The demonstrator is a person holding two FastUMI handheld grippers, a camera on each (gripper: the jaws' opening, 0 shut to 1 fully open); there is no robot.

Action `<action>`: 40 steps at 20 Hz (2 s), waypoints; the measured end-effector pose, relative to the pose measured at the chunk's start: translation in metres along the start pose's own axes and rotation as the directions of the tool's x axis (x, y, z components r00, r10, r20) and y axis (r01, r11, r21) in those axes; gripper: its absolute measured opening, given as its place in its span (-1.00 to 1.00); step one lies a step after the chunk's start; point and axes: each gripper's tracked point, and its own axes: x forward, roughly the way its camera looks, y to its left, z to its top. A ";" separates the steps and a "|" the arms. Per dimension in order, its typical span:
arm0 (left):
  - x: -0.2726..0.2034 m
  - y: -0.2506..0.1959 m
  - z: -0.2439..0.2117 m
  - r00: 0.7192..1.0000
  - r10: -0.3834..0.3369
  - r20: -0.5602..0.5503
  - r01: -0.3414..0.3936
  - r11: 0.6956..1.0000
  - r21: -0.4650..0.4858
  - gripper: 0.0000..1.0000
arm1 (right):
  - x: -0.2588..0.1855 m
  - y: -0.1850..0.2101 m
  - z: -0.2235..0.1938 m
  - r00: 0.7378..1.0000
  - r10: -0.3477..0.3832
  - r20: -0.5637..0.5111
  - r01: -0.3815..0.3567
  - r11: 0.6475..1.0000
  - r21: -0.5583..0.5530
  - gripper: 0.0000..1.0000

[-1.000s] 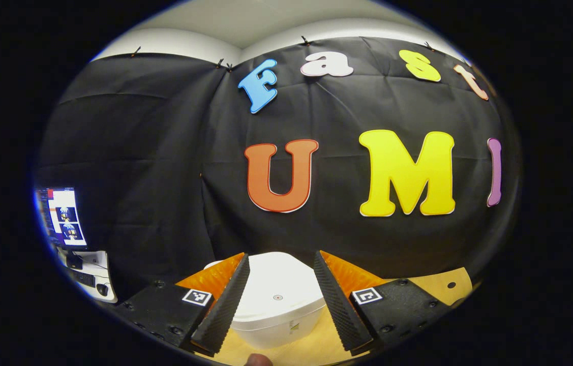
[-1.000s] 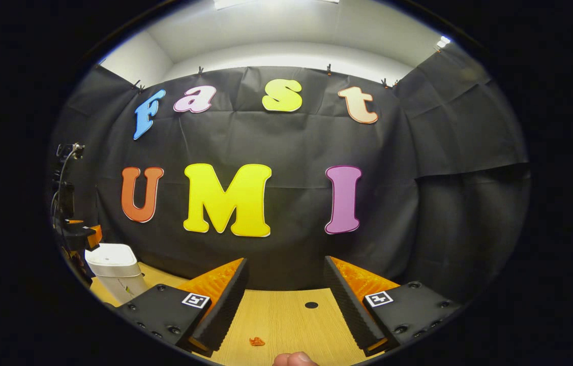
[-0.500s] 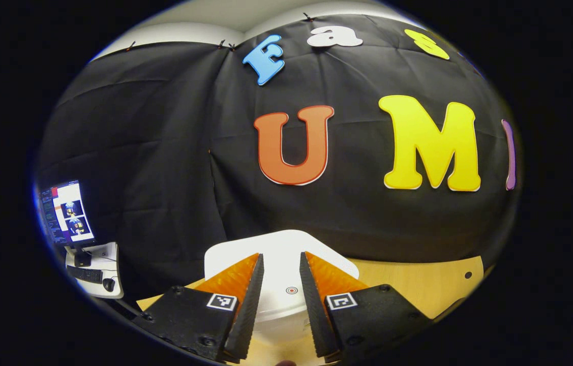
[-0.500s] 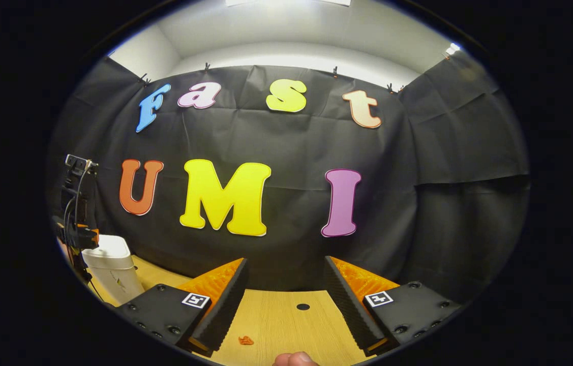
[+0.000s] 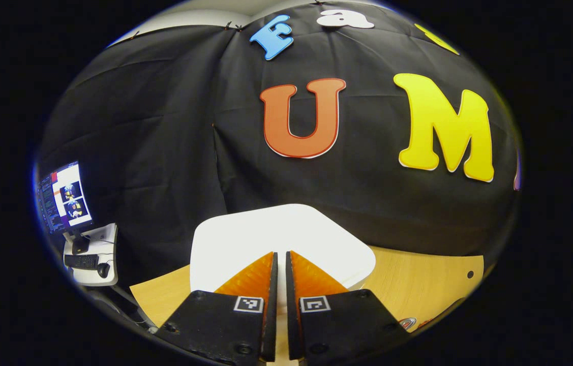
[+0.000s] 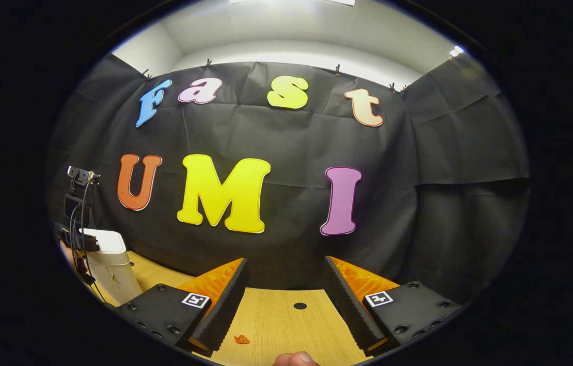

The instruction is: Press the lid of the desktop garbage bin to open it, pick up the crumpled paper on the desktop and throw it into the bin, then pick up the pop can on the desktop and drop it into the bin, and finally close the garbage bin lid.

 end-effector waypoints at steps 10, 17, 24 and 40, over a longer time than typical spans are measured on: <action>0.000 0.000 -0.008 0.998 0.068 -0.017 -0.067 0.997 0.026 -0.94 | 0.001 0.001 -0.004 1.000 -0.007 -0.005 0.007 1.000 0.026 0.89; -0.008 -0.012 0.011 0.998 0.008 0.068 -0.014 0.996 0.090 -0.87 | -0.002 0.005 -0.003 1.000 0.001 -0.002 -0.001 0.999 0.035 0.88; -0.047 -0.026 0.070 0.971 -0.089 0.222 0.066 0.992 0.110 -0.08 | -0.003 0.004 0.002 1.000 0.013 0.015 -0.014 0.998 0.066 0.88; -0.165 -0.086 0.063 0.836 -0.481 0.263 0.476 0.875 0.087 0.99 | -0.004 0.002 -0.013 0.996 0.093 0.015 -0.094 0.989 0.118 0.88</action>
